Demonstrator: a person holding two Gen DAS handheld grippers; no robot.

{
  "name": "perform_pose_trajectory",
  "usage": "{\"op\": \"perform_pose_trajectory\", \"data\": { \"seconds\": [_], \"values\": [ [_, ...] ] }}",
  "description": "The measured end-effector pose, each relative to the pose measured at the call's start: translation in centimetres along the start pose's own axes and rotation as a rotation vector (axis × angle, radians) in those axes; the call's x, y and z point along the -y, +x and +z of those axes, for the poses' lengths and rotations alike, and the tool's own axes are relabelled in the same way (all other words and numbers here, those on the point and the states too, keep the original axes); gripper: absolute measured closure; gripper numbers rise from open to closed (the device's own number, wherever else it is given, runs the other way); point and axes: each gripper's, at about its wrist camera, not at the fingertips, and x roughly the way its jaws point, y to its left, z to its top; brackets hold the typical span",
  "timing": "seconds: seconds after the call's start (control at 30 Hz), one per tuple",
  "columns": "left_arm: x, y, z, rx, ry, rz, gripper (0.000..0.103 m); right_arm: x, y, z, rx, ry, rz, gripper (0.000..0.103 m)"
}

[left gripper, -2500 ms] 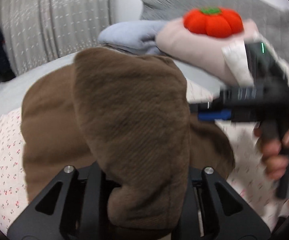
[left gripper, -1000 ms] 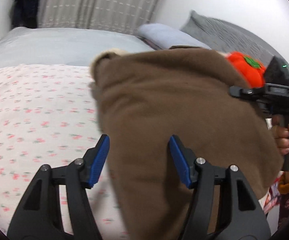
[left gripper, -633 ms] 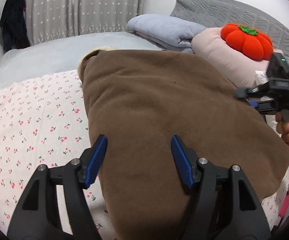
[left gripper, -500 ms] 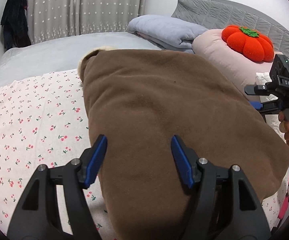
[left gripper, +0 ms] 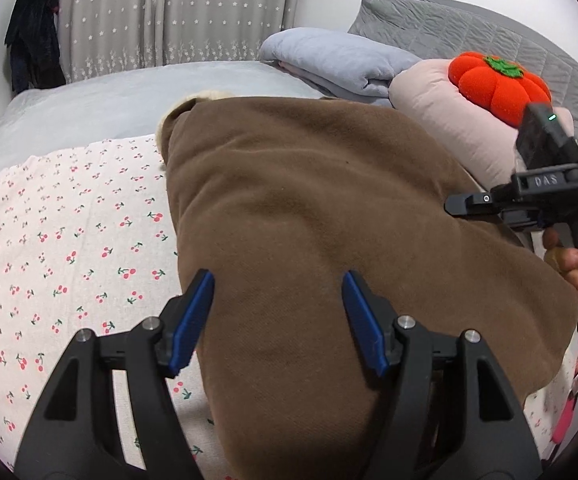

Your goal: Fold large clothes

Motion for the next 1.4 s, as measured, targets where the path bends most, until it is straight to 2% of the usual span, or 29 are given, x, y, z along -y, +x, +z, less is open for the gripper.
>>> {"op": "perform_pose_trajectory", "data": {
  "seconds": [0.07, 0.2, 0.33, 0.4, 0.5, 0.57, 0.7, 0.9, 0.97, 1.03, 1.13, 1.23, 1.33, 1.4],
  "values": [
    [-0.2, -0.1, 0.0, 0.01, -0.027, -0.009, 0.036, -2.4, -1.4, 0.2, 0.037, -0.074, -0.045, 0.086],
    [1.0, -0.8, 0.8, 0.048, -0.053, -0.069, 0.036, -4.1, -5.6, 1.3, 0.118, -0.133, 0.031, 0.087],
    [6.0, 0.0, 1.7, 0.025, 0.077, -0.056, 0.036, 0.0, -6.3, 1.7, 0.127, -0.066, 0.0, 0.086],
    [8.2, 1.5, 1.5, -0.019, 0.151, 0.003, 0.036, 3.3, -4.3, 1.4, 0.089, -0.003, -0.07, 0.085],
    [9.7, 3.6, 0.9, -0.068, 0.216, 0.056, 0.036, 6.5, -1.1, 0.1, 0.055, 0.049, -0.127, 0.074],
    [9.9, 3.5, 0.8, -0.071, 0.227, 0.067, 0.036, 7.0, -0.4, -0.4, 0.067, 0.055, -0.153, 0.065],
    [9.8, 1.9, 0.8, -0.053, 0.249, 0.095, 0.036, 4.4, -3.1, -0.2, 0.124, 0.012, -0.197, 0.057],
    [10.0, -1.3, 0.2, -0.023, 0.226, 0.055, 0.036, -3.2, -7.7, -3.3, 0.245, -0.218, -0.343, 0.057],
    [10.2, -2.6, -0.2, -0.004, 0.226, 0.046, 0.036, -4.9, -7.6, -4.8, 0.257, -0.293, -0.362, 0.057],
    [10.6, -3.2, -0.6, -0.008, 0.236, 0.03, 0.036, -6.1, -7.1, -6.6, 0.238, -0.359, -0.38, 0.056],
    [10.6, -3.2, -1.8, -0.037, 0.255, 0.026, 0.036, -5.9, -5.7, -8.3, 0.206, -0.395, -0.432, 0.056],
    [10.3, -2.4, -2.8, -0.059, 0.242, 0.013, 0.036, -3.6, -3.1, -9.2, 0.139, -0.368, -0.469, 0.055],
    [10.3, -1.7, -3.7, -0.046, 0.24, -0.006, 0.036, -1.7, -1.4, -10.0, 0.108, -0.373, -0.487, 0.054],
    [10.9, -1.4, -4.6, -0.027, 0.273, 0.02, 0.036, -0.6, -0.3, -10.0, 0.083, -0.344, -0.495, 0.054]
  ]
}}
